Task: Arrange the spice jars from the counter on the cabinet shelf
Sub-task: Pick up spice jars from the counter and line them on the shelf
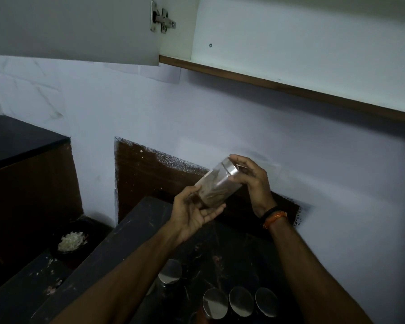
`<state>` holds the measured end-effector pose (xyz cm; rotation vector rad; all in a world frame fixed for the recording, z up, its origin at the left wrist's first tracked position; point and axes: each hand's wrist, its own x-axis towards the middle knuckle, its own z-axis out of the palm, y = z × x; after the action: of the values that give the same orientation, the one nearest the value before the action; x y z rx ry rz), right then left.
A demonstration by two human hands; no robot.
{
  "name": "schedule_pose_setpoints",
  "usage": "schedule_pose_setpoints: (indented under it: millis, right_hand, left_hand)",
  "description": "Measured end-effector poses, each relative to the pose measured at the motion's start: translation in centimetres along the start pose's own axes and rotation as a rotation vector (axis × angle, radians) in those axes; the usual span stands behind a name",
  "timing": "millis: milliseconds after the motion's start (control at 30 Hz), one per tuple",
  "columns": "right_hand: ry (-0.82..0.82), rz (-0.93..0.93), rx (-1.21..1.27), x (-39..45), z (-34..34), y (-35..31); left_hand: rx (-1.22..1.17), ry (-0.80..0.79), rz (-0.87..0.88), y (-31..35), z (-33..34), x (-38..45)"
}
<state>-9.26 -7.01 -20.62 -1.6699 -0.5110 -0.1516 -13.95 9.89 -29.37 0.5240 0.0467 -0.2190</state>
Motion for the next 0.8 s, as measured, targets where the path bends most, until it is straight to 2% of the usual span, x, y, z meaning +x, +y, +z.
schedule_pose_setpoints:
  millis: [233, 500, 800]
  right_hand:
    - [0.124, -0.002, 0.125, 2.2, -0.9, -1.6]
    - [0.178, 0.001, 0.03, 3.5, -1.3, -3.7]
    - [0.176, -0.034, -0.007, 5.0, -2.3, -6.1]
  left_hand:
    - [0.185, -0.122, 0.175, 0.5, 4.4, 1.1]
    - [0.476, -0.044, 0.42, 0.7, 7.6, 1.5]
    - [0.773, 0.001, 0.501, 2.2, 10.5, 2.1]
